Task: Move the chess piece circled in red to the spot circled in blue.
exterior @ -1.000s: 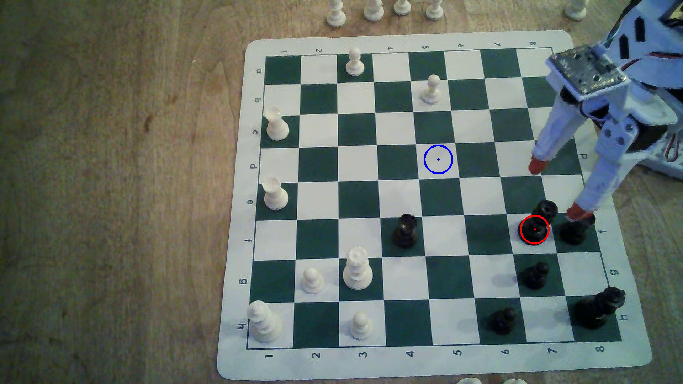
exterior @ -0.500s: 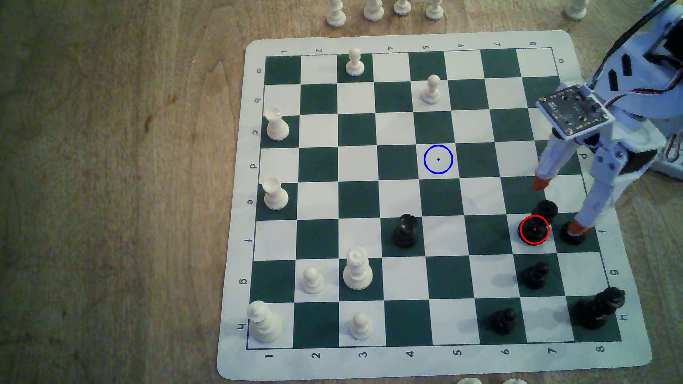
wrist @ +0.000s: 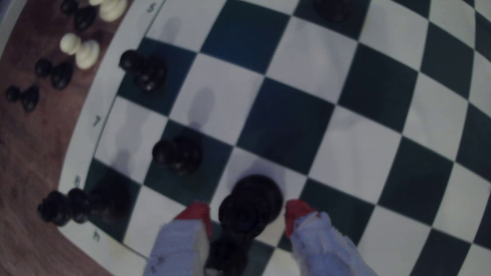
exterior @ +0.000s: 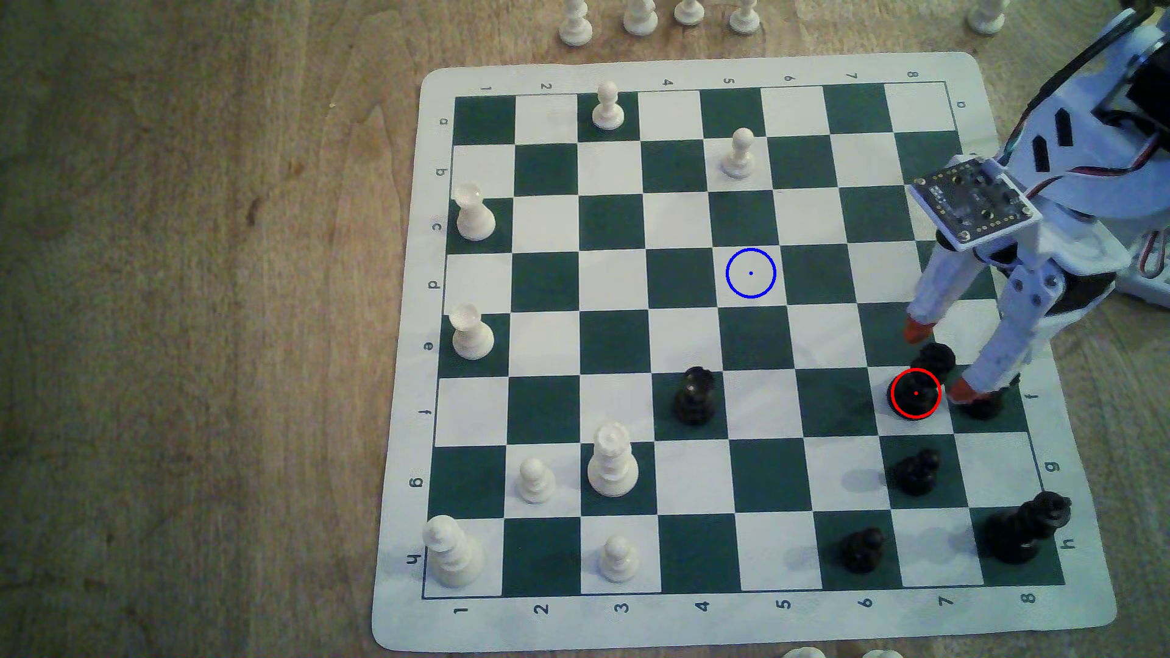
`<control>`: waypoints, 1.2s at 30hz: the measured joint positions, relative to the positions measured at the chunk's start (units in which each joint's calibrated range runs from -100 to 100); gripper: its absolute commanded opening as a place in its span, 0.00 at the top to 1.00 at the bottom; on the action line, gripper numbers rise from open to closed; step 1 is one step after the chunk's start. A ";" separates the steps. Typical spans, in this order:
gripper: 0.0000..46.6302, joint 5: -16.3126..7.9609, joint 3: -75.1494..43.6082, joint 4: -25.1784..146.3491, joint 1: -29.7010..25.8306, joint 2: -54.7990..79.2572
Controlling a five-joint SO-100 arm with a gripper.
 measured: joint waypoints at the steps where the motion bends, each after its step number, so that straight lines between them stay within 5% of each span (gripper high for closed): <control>1: 0.73 -0.05 0.00 0.00 0.00 0.08; 7: 0.96 -0.68 0.00 -0.64 -0.07 1.34; 20: 0.97 -0.83 -0.09 -0.88 -0.07 1.34; 23: 0.89 -0.83 -0.09 -0.56 -0.07 1.34; 24: 0.81 -0.83 -0.09 -0.40 -0.07 1.34; 25: 0.59 -0.83 -0.09 -0.32 -0.07 1.34; 26: 0.54 -0.83 -0.09 -0.24 -0.07 1.34; 36: 0.50 -0.83 0.09 0.32 1.11 -0.50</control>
